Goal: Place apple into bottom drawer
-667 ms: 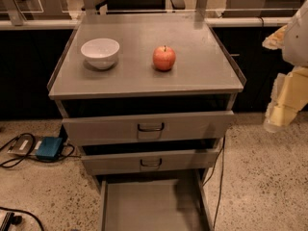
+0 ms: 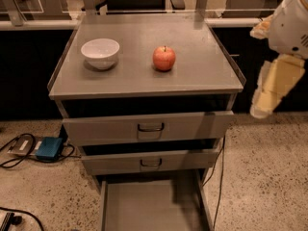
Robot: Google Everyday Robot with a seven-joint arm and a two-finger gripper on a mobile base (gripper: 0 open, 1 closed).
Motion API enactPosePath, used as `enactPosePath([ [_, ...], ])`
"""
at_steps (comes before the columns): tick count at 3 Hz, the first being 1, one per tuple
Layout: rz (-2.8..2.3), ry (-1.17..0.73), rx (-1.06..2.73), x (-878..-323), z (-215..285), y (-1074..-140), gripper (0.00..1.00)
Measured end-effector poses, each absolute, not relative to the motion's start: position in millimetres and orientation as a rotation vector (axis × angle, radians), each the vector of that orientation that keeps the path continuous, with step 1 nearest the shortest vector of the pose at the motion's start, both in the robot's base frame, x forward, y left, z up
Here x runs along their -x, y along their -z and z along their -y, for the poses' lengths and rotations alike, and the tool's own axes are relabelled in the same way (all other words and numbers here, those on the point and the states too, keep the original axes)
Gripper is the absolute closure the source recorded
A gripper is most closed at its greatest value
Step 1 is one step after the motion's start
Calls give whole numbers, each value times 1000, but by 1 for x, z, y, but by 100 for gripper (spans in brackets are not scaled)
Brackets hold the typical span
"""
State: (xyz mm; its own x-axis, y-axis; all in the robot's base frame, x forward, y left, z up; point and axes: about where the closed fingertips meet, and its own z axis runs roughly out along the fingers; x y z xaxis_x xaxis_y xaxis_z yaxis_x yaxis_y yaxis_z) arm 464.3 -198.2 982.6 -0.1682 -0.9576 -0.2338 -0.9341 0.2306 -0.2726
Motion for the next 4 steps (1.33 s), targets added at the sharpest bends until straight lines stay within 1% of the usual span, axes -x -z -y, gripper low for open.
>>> enactPosePath([
  [1,-2078,41,1729,-505,184,-986,0],
  [2,-2045,-41,1610,-549,175,-993,0],
  [4,-2081,-221,1402,-616,163,-974,0],
])
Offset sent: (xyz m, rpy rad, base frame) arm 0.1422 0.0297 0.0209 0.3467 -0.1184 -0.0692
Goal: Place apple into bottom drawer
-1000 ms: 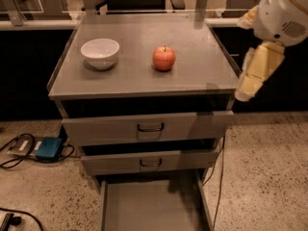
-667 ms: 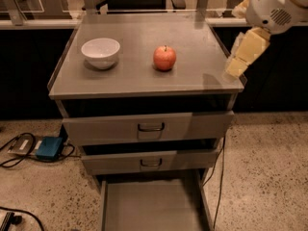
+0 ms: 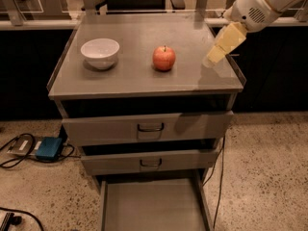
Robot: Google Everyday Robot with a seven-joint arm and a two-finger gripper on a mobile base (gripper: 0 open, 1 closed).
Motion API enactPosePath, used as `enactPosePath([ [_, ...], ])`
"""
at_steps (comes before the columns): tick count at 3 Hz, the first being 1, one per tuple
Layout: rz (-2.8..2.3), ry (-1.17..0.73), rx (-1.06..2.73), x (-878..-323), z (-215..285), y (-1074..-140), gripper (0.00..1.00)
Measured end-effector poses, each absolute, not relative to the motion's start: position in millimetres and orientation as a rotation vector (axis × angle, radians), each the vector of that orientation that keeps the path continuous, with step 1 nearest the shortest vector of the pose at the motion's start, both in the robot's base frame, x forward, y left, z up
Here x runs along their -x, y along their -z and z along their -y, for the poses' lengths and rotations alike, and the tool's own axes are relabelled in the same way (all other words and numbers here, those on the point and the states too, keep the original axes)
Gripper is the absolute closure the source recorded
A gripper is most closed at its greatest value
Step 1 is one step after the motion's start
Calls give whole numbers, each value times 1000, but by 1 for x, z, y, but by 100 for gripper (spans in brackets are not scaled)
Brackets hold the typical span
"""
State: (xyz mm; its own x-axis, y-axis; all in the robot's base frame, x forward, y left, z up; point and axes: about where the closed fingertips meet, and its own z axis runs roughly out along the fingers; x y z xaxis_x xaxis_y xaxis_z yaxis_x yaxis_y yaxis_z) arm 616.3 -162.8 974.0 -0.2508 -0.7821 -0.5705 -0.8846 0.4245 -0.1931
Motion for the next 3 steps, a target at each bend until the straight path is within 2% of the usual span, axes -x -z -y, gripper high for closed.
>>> enactPosePath([
  [1,-2095,-265,1358,-634,158,-964,0],
  [3,-1960,-473,1314,-681,107,-950,0],
])
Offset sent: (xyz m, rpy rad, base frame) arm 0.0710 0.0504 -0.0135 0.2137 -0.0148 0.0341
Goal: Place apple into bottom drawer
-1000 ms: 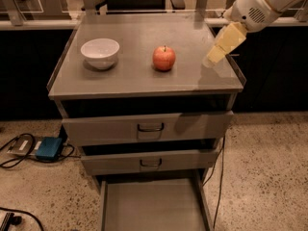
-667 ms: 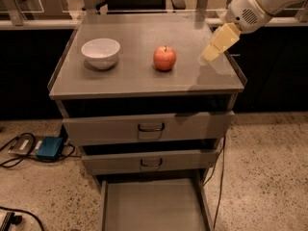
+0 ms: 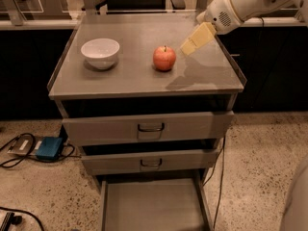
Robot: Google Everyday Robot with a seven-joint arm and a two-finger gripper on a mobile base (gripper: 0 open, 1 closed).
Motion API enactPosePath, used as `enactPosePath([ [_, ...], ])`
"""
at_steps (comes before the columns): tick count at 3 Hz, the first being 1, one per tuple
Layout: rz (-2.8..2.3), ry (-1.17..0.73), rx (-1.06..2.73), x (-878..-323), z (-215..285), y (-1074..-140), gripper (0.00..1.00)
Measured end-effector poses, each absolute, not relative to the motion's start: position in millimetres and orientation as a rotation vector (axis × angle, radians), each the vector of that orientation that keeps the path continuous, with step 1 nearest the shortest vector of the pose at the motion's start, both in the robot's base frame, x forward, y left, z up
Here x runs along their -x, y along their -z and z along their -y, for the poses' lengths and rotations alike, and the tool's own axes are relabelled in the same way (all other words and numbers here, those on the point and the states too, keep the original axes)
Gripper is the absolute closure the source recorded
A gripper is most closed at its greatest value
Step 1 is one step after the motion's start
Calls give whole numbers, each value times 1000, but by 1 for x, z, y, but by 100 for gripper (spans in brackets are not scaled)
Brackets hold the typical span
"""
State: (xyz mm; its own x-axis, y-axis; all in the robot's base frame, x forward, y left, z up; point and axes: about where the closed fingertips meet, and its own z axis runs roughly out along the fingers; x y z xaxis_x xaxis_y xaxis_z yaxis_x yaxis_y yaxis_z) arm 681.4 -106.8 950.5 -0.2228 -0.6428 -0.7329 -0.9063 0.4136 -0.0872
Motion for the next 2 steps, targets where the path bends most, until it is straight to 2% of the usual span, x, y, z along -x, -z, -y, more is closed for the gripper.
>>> enactPosePath([
  [2,-1954,-536,1301,-704,82,-916,0],
])
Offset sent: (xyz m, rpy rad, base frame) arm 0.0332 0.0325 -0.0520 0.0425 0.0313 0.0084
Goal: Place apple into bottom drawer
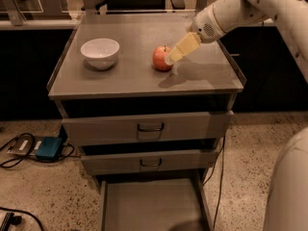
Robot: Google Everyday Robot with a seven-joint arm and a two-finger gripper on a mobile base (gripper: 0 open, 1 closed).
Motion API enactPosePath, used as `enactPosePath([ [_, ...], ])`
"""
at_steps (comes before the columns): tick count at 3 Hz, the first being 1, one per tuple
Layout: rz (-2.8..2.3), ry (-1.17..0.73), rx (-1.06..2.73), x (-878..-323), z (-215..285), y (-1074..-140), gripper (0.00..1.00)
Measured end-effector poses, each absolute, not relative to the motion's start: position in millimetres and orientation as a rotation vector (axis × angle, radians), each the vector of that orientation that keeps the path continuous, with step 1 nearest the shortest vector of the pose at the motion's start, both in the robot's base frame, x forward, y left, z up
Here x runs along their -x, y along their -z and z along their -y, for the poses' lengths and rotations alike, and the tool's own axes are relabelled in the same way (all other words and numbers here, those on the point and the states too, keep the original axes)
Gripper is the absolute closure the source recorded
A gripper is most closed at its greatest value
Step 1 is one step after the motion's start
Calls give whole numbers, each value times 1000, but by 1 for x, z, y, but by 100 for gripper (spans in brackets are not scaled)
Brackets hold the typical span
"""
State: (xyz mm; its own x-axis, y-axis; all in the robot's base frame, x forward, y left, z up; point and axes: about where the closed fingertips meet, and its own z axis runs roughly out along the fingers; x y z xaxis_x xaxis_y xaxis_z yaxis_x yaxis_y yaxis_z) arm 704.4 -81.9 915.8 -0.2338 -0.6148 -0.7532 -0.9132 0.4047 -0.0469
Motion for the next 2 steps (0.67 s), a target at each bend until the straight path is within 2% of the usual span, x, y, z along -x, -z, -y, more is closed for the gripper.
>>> enactPosePath([
  [2,-1994,-435,1419,-732,57,-887,0],
])
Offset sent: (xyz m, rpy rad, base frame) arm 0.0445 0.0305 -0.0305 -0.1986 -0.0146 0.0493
